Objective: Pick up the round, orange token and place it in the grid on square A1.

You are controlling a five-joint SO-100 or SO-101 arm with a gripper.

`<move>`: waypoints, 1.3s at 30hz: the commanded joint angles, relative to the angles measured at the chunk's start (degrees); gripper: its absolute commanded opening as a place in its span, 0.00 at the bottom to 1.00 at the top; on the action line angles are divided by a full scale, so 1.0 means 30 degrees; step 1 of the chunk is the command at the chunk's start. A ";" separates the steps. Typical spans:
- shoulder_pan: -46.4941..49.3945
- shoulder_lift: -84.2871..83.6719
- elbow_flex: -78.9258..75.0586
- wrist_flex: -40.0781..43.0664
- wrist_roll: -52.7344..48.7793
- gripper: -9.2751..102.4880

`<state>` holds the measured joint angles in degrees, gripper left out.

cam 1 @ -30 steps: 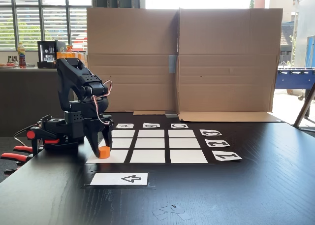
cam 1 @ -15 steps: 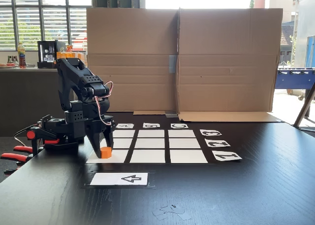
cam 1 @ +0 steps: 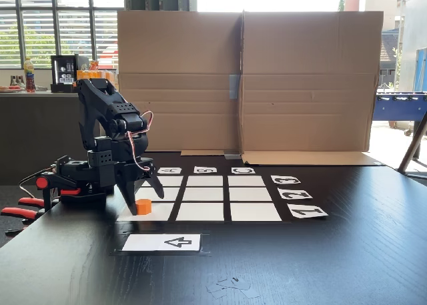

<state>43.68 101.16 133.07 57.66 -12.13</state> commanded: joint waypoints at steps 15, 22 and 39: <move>0.4043 0.6826 -0.5186 0.2109 0.1729 0.45; 0.7148 1.1865 -0.5654 0.5889 0.1699 0.43; 1.5527 2.2061 0.2109 0.7178 0.1670 0.18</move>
<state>87.45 163.30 136.14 78.84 -7.38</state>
